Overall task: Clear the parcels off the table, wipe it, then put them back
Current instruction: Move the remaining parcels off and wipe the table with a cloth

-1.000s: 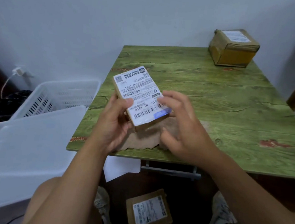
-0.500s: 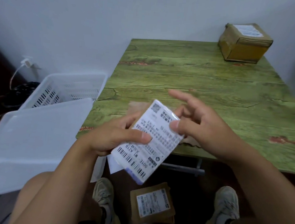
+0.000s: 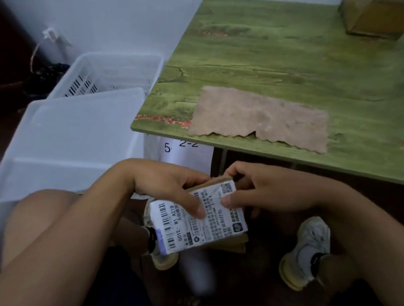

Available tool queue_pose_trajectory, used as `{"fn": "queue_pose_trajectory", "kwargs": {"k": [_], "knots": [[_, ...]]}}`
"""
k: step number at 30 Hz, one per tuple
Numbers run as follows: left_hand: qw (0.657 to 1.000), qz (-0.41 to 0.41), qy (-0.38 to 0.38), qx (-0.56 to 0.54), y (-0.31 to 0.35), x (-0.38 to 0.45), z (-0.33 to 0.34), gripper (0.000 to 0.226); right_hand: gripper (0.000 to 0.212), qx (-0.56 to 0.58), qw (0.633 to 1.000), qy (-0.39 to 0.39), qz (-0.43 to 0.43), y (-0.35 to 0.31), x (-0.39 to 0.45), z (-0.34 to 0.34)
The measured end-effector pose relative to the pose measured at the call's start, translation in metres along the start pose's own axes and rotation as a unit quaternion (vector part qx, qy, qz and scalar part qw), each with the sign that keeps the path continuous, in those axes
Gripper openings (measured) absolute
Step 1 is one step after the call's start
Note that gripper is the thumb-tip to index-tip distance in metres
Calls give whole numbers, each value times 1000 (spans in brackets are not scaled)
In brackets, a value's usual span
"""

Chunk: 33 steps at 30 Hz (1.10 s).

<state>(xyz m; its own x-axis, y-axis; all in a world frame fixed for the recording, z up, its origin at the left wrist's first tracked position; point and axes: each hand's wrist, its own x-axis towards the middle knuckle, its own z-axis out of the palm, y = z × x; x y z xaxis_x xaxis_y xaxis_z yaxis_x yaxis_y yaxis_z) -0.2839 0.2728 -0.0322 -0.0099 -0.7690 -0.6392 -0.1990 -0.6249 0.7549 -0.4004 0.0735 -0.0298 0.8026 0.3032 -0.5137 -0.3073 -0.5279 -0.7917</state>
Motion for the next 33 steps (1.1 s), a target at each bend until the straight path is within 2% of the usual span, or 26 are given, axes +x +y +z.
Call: {"fn": "queue_pose_trajectory", "kwargs": {"k": [5, 9, 13, 17, 20, 23, 25, 28, 31, 33], "knots": [[996, -82, -2, 43, -21, 29, 3, 47, 28, 6, 995, -62, 79, 27, 31, 9], [991, -127, 8, 31, -51, 58, 1, 55, 26, 54, 988, -69, 129, 57, 59, 16], [980, -187, 46, -39, -87, 85, 3, 51, 20, 112, 976, -31, 183, 96, 88, 28], [966, -210, 114, -98, -122, 110, 14, 39, 14, 208, 950, 18, 233, 132, 113, 49], [950, -236, 133, -157, -142, 128, 24, 46, 7, 246, 931, 83, 258, 156, 128, 68], [937, -231, 160, -209, -150, 142, 32, 43, 10, 208, 929, 154, 264, 171, 137, 77], [924, -227, 179, -253, -152, 151, 36, 40, 5, 183, 930, 171, 269, 175, 139, 79], [910, -235, 201, -274, -155, 161, 44, 37, 17, 162, 934, 163, 272, 177, 142, 80], [905, -243, 211, -279, -156, 167, 50, 38, 14, 135, 942, 147, 272, 184, 147, 82], [905, -245, 220, -269, -159, 171, 51, 37, 22, 128, 943, 139, 273, 188, 151, 83]]}}
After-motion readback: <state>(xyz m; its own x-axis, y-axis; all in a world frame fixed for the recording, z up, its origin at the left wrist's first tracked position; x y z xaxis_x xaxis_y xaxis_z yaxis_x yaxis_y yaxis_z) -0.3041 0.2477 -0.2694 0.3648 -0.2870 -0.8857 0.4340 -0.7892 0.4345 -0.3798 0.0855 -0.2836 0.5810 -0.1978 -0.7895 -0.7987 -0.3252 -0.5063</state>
